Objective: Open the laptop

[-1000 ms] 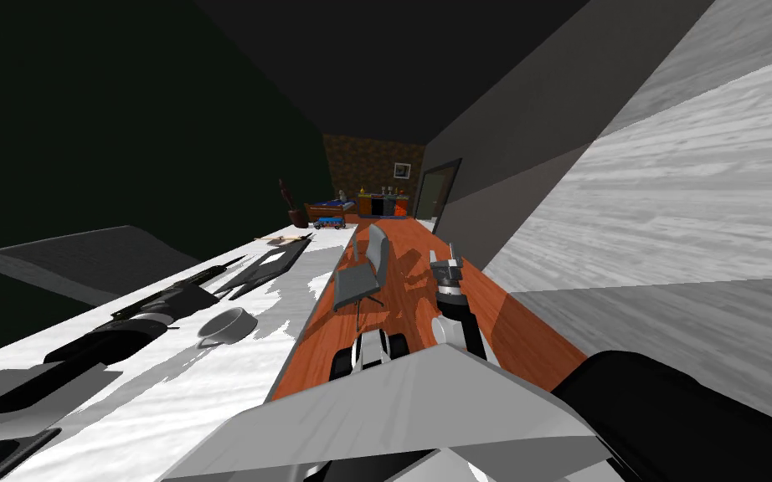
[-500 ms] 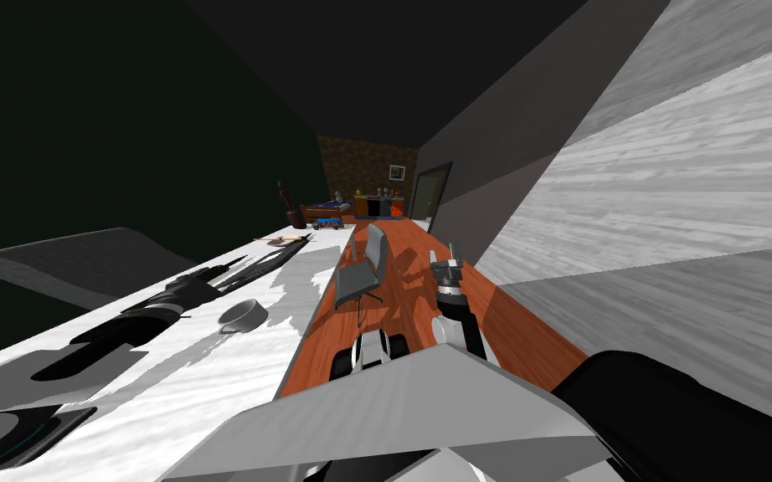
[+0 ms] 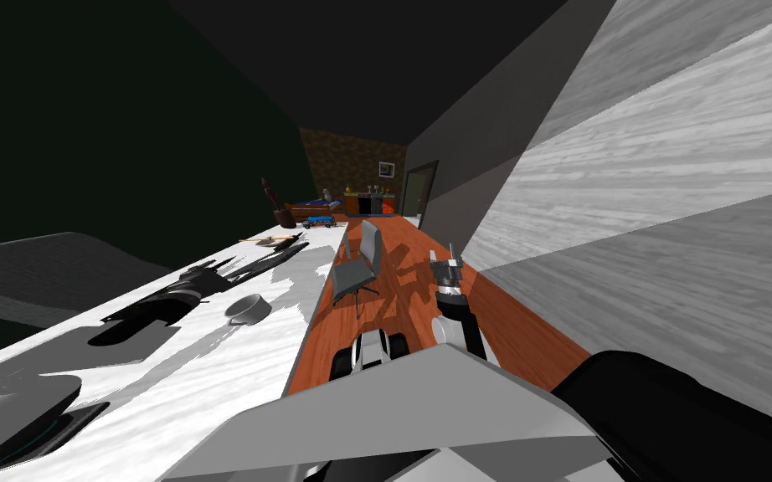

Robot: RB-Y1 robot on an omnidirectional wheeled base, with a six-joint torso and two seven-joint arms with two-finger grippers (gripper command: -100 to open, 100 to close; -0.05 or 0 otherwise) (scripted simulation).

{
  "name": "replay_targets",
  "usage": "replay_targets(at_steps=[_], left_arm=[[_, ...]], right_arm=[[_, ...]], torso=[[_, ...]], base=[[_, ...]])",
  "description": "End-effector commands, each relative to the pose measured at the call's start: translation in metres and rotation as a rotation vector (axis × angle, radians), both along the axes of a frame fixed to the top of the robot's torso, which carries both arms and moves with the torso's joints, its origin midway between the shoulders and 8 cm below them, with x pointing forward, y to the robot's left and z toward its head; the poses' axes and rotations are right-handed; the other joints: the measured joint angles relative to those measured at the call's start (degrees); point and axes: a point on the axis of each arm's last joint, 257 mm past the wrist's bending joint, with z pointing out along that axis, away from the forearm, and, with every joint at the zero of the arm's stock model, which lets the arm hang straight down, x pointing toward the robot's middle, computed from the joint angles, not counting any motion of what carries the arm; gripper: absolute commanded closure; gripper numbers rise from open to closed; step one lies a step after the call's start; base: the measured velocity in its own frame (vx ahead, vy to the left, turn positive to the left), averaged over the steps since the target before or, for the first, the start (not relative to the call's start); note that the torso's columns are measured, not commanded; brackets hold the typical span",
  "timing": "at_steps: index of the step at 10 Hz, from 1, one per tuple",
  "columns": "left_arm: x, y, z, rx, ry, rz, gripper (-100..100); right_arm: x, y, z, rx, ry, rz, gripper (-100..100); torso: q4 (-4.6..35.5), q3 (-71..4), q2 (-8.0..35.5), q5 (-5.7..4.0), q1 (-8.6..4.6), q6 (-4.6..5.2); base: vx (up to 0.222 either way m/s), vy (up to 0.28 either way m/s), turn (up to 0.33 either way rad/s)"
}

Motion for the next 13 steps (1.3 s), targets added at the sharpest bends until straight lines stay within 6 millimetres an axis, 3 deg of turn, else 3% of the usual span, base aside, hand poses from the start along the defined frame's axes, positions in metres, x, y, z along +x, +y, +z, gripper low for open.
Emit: replay_targets(at_steps=[1, 2, 3, 5, 6, 9, 10, 11, 13], left_arm=[[-0.001, 0.009, -0.004, 0.003, 0.029, 0.04, -100], [0.017, -0.002, 0.007, -0.013, 0.006, 0.045, -100], [0.016, 0.002, 0.005, -0.006, 0.021, 0.059, -100], [0.014, 0.007, -0.001, -0.01, 0.042, 0.08, -100], [0.033, -0.007, 0.011, -0.031, 0.021, 0.078, -100], [0.028, 0.001, 0.001, -0.027, 0.064, 0.112, -100], [0.046, -0.013, 0.011, -0.051, 0.052, 0.107, -100], [0.044, -0.009, 0.006, -0.043, 0.077, 0.122, -100], [0.042, -0.007, 0.002, -0.046, 0.092, 0.134, -100]], right_arm=[[0.0, 0.0, 0.0, 0.0, 0.0, 0.0, 0], [0.0, 0.0, 0.0, 0.0, 0.0, 0.0, 0], [0.0, 0.0, 0.0, 0.0, 0.0, 0.0, 0], [0.0, 0.0, 0.0, 0.0, 0.0, 0.0, 0], [0.0, 0.0, 0.0, 0.0, 0.0, 0.0, 0], [0.0, 0.0, 0.0, 0.0, 0.0, 0.0, 0], [0.0, 0.0, 0.0, 0.0, 0.0, 0.0, 0], [0.0, 0.0, 0.0, 0.0, 0.0, 0.0, 0], [0.0, 0.0, 0.0, 0.0, 0.0, 0.0, 0]], torso=[[-0.1, -0.2, -0.3, 0.01, -0.14, 0.08], [-0.3, -0.4, -0.6, 0.06, -0.19, 0.12], [-0.3, -0.3, -0.4, 0.21, 0.0, 0.53], [-0.3, -0.3, -0.6, 0.15, -0.02, 0.16], [-0.3, -0.4, -0.6, 0.11, 0.01, 0.14], [-0.2, -0.3, -0.5, 0.06, 0.0, 0.03], [-0.2, -0.3, -0.5, 0.02, -0.03, 0.03], [0.0, -0.1, -0.1, -0.03, -0.09, 0.44], [0.0, 0.0, 0.0, 0.01, -0.12, 0.09]], base=[[-0.019, 0.01, 0.008], [-0.134, 0.062, -0.313], [-0.146, 0.016, -0.265], [-0.046, -0.001, 0.016], [-0.158, 0.032, -0.321], [-0.049, 0.01, -0.091], [-0.129, 0.03, -0.265], [-0.207, 0.03, -0.244], [-0.126, 0.001, -0.008]])
